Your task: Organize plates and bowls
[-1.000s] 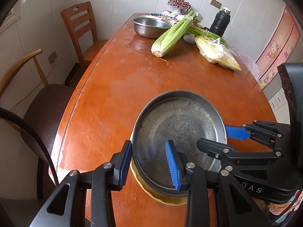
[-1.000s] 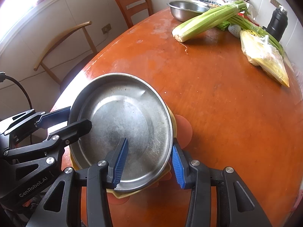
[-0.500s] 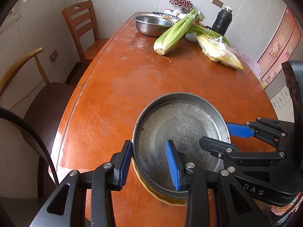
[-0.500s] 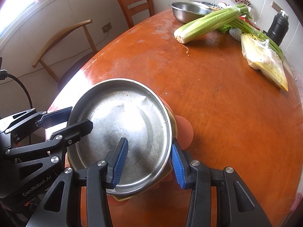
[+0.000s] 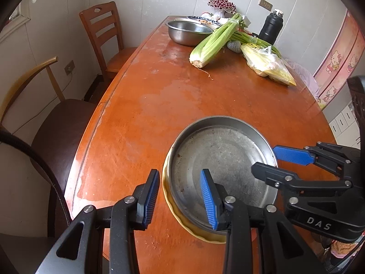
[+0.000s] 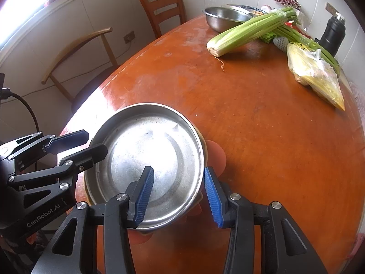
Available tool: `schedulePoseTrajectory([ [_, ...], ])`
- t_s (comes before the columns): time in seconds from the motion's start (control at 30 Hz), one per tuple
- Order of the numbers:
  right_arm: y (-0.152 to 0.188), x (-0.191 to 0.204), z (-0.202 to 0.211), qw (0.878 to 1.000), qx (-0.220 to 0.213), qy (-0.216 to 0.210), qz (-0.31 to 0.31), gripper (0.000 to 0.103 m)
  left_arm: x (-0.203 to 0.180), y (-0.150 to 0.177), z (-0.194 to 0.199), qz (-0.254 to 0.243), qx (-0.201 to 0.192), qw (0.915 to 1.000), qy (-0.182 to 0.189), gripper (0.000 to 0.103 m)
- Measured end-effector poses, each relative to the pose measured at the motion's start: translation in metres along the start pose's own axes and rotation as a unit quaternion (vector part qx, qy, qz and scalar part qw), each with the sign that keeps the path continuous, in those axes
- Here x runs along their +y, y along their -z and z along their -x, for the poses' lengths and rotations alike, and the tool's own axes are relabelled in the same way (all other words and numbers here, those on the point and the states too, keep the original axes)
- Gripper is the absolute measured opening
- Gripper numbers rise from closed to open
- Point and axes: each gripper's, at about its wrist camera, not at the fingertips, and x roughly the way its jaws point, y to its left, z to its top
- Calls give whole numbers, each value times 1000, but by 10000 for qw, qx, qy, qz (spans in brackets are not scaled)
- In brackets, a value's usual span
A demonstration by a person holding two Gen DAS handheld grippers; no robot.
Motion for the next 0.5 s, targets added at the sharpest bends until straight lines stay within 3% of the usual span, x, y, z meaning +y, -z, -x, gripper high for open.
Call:
schedulePoseTrajectory([
  [0.5,5,-17,15,9996,-182,-42,-195,50,7,10,3,361,67,9993,-5,39],
])
